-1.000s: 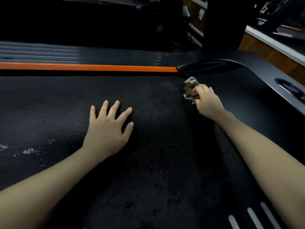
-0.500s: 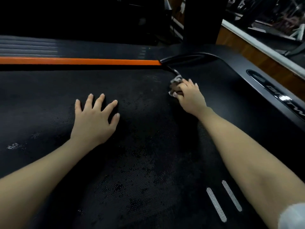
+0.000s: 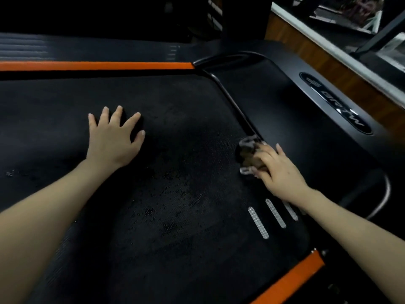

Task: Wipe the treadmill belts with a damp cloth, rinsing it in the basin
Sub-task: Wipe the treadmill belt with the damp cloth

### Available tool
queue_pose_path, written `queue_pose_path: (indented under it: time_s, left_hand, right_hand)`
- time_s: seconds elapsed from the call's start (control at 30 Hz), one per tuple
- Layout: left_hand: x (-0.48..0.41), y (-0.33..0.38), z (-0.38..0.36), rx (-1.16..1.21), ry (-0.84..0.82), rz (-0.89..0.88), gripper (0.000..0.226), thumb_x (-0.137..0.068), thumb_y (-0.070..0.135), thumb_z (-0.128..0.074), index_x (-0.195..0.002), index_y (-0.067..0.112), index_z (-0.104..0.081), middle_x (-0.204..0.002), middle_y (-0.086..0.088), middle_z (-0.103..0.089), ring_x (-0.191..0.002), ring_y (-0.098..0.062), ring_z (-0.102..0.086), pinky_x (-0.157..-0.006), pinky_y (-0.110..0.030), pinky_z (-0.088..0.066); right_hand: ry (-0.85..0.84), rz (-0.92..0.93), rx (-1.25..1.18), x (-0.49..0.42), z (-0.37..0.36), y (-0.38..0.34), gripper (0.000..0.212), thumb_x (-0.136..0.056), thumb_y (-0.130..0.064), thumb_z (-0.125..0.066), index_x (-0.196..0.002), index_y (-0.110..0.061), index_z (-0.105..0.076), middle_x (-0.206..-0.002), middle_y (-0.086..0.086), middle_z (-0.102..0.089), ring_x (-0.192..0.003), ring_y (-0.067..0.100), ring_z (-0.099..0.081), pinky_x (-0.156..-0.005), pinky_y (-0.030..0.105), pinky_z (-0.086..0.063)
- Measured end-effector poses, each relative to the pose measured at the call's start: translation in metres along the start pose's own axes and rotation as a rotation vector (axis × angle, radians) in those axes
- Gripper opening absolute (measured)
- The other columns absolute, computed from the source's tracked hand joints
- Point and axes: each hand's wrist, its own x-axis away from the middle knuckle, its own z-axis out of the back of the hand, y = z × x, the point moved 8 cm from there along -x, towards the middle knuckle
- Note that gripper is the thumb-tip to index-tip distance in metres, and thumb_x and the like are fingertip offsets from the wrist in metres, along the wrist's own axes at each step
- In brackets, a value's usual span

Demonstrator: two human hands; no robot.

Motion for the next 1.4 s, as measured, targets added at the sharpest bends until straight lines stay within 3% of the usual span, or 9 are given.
queue_pose_path:
  time_s: [0.17, 0.27, 0.4, 0.5, 0.67, 0.87, 1.07, 1.23, 1.4]
  left_hand:
    - [0.034, 0.019, 0.011, 0.012, -0.048, -0.030, 0.056, -0.096, 0.054, -0.020, -0.147, 0.034, -0.029, -0.156, -0.010, -0.022, -0.144, -0.036, -0.011, -0.115, -0.057, -0.002]
    - [0.066, 0.029, 0.006, 0.000, -0.131, -0.064, 0.074, -0.082, 0.064, -0.001, -0.147, 0.039, -0.026, -0.157, -0.008, -0.020, -0.145, -0.035, -0.010, -0.114, -0.057, 0.001]
    - [0.087, 0.030, -0.004, -0.026, -0.174, -0.056, 0.078, -0.078, 0.066, 0.004, -0.147, 0.040, -0.022, -0.158, -0.009, -0.015, -0.146, -0.034, -0.004, -0.113, -0.057, 0.002]
    - [0.090, 0.029, -0.002, -0.024, -0.143, -0.066, 0.077, -0.080, 0.066, 0.003, -0.147, 0.039, -0.023, -0.158, -0.008, -0.016, -0.146, -0.032, -0.005, -0.114, -0.055, 0.002]
    - [0.093, 0.032, -0.005, -0.053, -0.142, -0.063, 0.071, -0.085, 0.062, 0.000, -0.148, 0.037, -0.021, -0.158, -0.009, -0.014, -0.146, -0.033, -0.003, -0.114, -0.055, 0.003]
    - [0.092, 0.028, -0.008, -0.063, -0.147, -0.066, 0.072, -0.086, 0.064, 0.004, -0.149, 0.038, -0.018, -0.159, -0.007, -0.013, -0.146, -0.031, -0.003, -0.114, -0.055, 0.002]
    - [0.091, 0.029, -0.005, -0.052, -0.141, -0.073, 0.076, -0.081, 0.066, 0.003, -0.149, 0.038, -0.020, -0.158, -0.008, -0.015, -0.146, -0.032, -0.004, -0.114, -0.054, 0.001]
    - [0.091, 0.030, -0.002, -0.045, -0.140, -0.077, 0.064, -0.093, 0.061, -0.006, -0.149, 0.035, -0.022, -0.158, -0.010, -0.015, -0.146, -0.033, -0.004, -0.115, -0.056, 0.000]
    - [0.092, 0.031, -0.002, -0.040, -0.143, -0.079, 0.059, -0.095, 0.058, -0.011, -0.149, 0.035, -0.023, -0.158, -0.009, -0.015, -0.146, -0.033, -0.004, -0.115, -0.055, 0.001]
  right_hand:
    - [0.098, -0.206, -0.036, -0.032, -0.007, -0.002, 0.034, -0.091, -0.028, -0.052, -0.113, -0.003, -0.058, -0.138, 0.018, -0.048, -0.136, 0.040, -0.032, -0.114, 0.047, -0.013]
    - [0.089, -0.034, -0.217, 0.012, -0.005, -0.059, 0.041, -0.080, -0.028, -0.044, -0.105, 0.000, -0.060, -0.129, 0.021, -0.053, -0.127, 0.039, -0.044, -0.111, 0.042, -0.027]
    - [-0.192, 0.249, -0.358, 0.069, -0.013, -0.126, 0.033, -0.083, -0.028, -0.047, -0.111, -0.013, -0.057, -0.144, 0.008, -0.040, -0.140, 0.020, -0.023, -0.117, 0.027, -0.014]
    - [-0.192, 0.260, -0.303, 0.065, -0.008, -0.107, 0.039, -0.079, -0.022, -0.042, -0.113, -0.011, -0.058, -0.143, 0.011, -0.042, -0.138, 0.017, -0.028, -0.114, 0.017, -0.014]
    - [-0.012, -0.092, -0.250, 0.046, -0.006, -0.066, 0.029, -0.082, -0.011, -0.059, -0.110, -0.007, -0.058, -0.138, 0.014, -0.046, -0.136, 0.031, -0.034, -0.113, 0.053, -0.024]
    - [-0.261, 0.250, -0.389, 0.111, -0.004, -0.130, 0.036, -0.079, -0.020, -0.047, -0.112, -0.011, -0.059, -0.151, 0.007, -0.031, -0.144, 0.017, -0.015, -0.117, 0.025, -0.009]
    - [-0.188, -0.117, -0.173, 0.113, 0.022, -0.023, 0.039, -0.070, -0.001, -0.057, -0.108, -0.010, -0.062, -0.136, 0.013, -0.050, -0.140, 0.026, -0.028, -0.115, 0.034, -0.001]
    - [-0.085, -0.215, 0.076, 0.112, 0.023, 0.002, 0.038, -0.082, -0.013, -0.064, -0.120, -0.011, -0.060, -0.149, 0.013, -0.035, -0.143, 0.029, -0.021, -0.115, 0.032, 0.002]
    - [0.022, -0.230, -0.178, 0.075, 0.003, -0.001, 0.023, -0.089, -0.024, -0.059, -0.111, -0.018, -0.057, -0.148, 0.012, -0.037, -0.144, 0.025, -0.016, -0.117, 0.037, -0.017]
